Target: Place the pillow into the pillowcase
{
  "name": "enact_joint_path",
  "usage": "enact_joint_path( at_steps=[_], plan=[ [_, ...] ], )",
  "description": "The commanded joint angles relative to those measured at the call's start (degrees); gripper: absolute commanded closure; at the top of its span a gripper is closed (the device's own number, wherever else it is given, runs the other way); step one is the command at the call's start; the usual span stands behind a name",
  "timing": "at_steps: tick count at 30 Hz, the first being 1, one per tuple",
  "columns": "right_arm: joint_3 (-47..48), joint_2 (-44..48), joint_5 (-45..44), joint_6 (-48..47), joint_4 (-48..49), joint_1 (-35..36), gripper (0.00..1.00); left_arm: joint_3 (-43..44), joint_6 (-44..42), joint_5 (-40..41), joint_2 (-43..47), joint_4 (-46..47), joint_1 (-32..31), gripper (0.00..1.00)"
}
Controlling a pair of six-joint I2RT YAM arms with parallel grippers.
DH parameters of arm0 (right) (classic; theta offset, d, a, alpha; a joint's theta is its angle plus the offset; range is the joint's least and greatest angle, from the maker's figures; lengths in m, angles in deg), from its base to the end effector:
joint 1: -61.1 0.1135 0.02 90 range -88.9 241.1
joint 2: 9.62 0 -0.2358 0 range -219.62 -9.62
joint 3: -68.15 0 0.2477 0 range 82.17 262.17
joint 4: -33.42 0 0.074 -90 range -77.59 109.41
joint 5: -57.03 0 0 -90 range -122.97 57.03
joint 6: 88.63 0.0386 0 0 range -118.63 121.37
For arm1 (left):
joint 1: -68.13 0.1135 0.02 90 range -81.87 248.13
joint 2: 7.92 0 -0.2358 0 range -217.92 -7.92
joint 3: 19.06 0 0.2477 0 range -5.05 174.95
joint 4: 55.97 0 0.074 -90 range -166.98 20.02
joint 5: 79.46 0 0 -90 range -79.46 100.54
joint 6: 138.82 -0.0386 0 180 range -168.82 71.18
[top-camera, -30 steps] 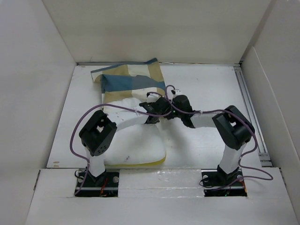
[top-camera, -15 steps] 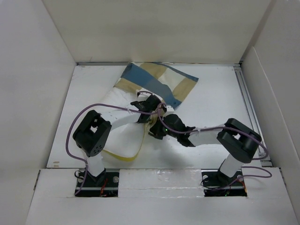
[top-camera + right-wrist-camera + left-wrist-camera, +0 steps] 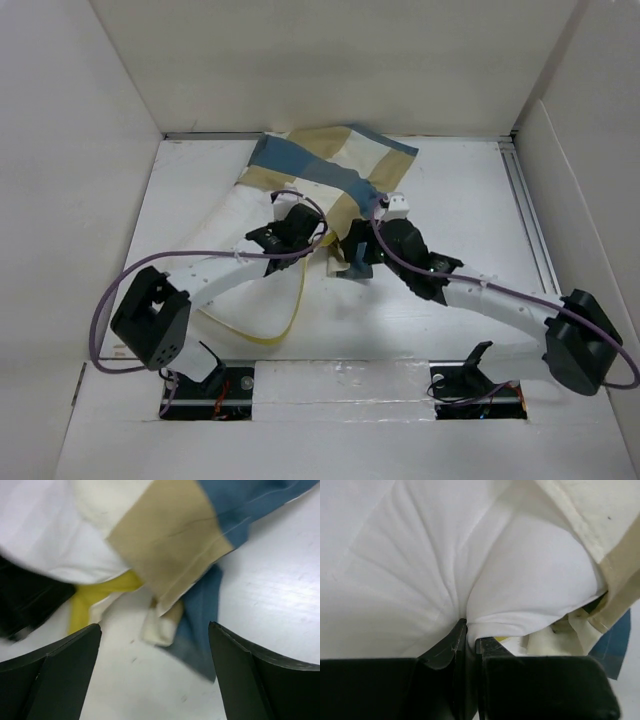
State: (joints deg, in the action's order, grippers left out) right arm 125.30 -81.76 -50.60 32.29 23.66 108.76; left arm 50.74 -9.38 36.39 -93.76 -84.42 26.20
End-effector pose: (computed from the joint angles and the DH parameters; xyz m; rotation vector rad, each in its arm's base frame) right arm 0.2023 0.2047 0.2275 -0.0956 2.0256 0.5758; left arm 0.2482 -0.2003 0.2040 -0.1678 2.2567 -0.2239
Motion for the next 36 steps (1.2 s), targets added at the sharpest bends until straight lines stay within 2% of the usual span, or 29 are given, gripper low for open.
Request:
enact_joint_path(
  at_steps=[1, 3, 10, 13, 16, 24, 26, 27, 28, 29, 33, 36],
  plan=[
    [4.5, -5.5, 0.6, -10.0, 3.4, -3.6, 0.08, -0.1, 0.3, 0.2, 5.9, 0.1, 0.4, 1.0],
    [8.6, -10.4, 2.6, -15.0, 6.4, -4.2, 0.14, -0.6, -2.4, -1.9, 6.5, 3.2, 0.4, 1.0],
    [16.8, -18.4, 5.3, -24.6, 8.3, -2.5, 0.14, -2.4, -6.0, -5.4, 4.5, 7.9, 0.4, 1.0],
    [19.3, -21.1, 0.9, -26.2, 8.3, -2.0, 0.14, -2.4, -6.0, -5.4, 3.9, 7.9, 0.4, 1.0],
    [20.8, -24.9, -6.2, -27.0, 8.3, -2.0, 0.21, -1.8, -6.0, -5.4, 3.9, 6.6, 0.4, 1.0],
    [23.4, -28.8, -9.8, -27.7, 9.6, -3.5, 0.44, -0.1, -6.0, -2.6, 5.6, 4.5, 0.4, 1.0],
    [24.3, -29.8, -9.8, -27.7, 9.6, -3.5, 0.54, -0.1, -6.0, -2.0, 5.6, 3.9, 0.4, 1.0],
    [25.1, -29.8, -9.0, -27.7, 8.9, -3.5, 0.62, -0.1, -6.0, -2.0, 6.2, 3.9, 0.4, 1.0],
    [25.1, -29.8, -9.0, -27.7, 8.9, -3.5, 0.92, -0.1, -6.0, -2.0, 6.2, 3.9, 1.0, 1.0],
    [25.1, -29.8, -9.0, -27.7, 8.9, -2.3, 1.0, -0.1, -6.0, -2.0, 6.2, 3.9, 1.0, 1.0],
    [26.1, -26.6, -8.9, -27.1, 6.0, 1.6, 1.0, -0.1, -6.0, -3.3, 6.2, 5.1, 3.4, 1.0],
    [27.8, -23.5, -2.7, -25.5, 2.1, 4.4, 1.0, 0.7, -6.5, -2.7, 6.2, 5.6, 3.4, 1.0]
  ],
)
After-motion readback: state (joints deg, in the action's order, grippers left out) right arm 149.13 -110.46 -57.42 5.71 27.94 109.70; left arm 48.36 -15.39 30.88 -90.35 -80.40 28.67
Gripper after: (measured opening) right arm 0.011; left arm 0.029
